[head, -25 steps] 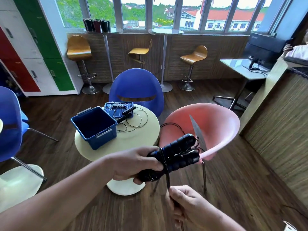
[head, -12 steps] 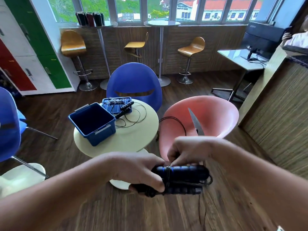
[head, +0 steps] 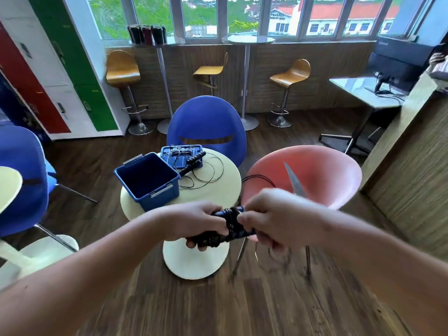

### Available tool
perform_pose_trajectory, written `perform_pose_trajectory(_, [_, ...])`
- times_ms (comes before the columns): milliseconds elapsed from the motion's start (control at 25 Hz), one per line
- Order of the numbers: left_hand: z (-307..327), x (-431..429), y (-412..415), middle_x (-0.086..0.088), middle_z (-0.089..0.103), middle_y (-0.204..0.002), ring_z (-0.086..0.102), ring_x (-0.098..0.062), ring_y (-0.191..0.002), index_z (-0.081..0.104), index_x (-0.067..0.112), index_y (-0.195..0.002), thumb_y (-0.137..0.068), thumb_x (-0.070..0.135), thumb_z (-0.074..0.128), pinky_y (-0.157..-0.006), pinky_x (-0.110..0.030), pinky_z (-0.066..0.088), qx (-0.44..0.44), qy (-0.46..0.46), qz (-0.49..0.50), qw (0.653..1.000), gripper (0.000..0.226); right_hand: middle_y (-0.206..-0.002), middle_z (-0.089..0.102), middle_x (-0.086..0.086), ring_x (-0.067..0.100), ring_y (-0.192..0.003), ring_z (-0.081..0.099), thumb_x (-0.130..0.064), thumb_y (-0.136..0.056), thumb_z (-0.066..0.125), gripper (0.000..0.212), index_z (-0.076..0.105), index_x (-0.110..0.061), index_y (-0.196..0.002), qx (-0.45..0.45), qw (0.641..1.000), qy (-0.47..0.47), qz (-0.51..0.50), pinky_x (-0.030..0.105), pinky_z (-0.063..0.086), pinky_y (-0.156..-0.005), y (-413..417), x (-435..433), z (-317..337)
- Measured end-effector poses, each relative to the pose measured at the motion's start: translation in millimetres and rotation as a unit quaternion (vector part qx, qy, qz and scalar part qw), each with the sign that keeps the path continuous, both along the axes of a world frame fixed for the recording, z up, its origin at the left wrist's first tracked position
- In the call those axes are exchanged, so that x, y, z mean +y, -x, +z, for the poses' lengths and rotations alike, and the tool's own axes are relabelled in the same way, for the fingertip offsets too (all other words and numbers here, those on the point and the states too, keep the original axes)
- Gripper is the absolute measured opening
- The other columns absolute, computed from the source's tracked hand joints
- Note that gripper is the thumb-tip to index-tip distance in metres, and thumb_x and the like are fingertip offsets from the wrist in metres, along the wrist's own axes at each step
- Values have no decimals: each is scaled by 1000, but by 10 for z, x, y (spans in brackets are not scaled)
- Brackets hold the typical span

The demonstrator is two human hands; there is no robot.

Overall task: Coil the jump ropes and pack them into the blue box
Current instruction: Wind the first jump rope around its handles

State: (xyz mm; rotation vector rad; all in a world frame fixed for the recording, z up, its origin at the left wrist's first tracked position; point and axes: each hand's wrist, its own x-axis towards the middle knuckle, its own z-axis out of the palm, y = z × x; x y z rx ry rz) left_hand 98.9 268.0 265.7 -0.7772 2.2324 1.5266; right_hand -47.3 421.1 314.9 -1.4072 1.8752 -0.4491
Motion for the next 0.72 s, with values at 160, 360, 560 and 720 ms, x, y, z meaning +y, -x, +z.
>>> perform_pose_trajectory(160, [-12, -56, -54, -10, 63, -77, 55, -22, -52, 54, 0, -114, -85, 21, 60, -41, -23, 35, 41, -63, 24, 997, 36, -52, 55, 7, 22, -40, 48, -25, -107, 49, 42, 60, -22, -67, -306, 941, 97, -106, 28, 41, -39, -237, 287, -605])
perform_pose_trajectory(360, [-29, 102, -58, -21, 53, -91, 50, -22, -55, 49, -5, -127, -79, 16, 60, -42, -22, 31, 90, -157, 8, 983, 54, -54, 56, 5, 16, -43, 50, -61, -93, 58, 51, 65, -15, -73, -452, 890, 45, -40, 30, 40, -49, -254, 484, -971])
perform_pose_trajectory(560, [4, 172, -65, -24, 54, -97, 46, -37, -76, 51, 0, -125, -74, 23, 71, -56, -33, 32, 123, -152, -37, 980, 59, -56, 52, -18, -2, -50, 45, -57, -72, 82, 28, 72, -30, -72, -429, 896, 119, -19, 16, 36, -50, 28, 479, -813])
perform_pose_trajectory(720, [111, 104, -74, -34, 55, -98, 48, -38, -80, 54, 15, -117, -67, 36, 86, -58, -35, 33, 112, -123, -14, 986, 62, -62, 67, -20, -9, -59, 61, -3, -79, 64, 37, 79, -37, -79, -417, 888, 194, -3, 5, 45, -57, 122, 367, -596])
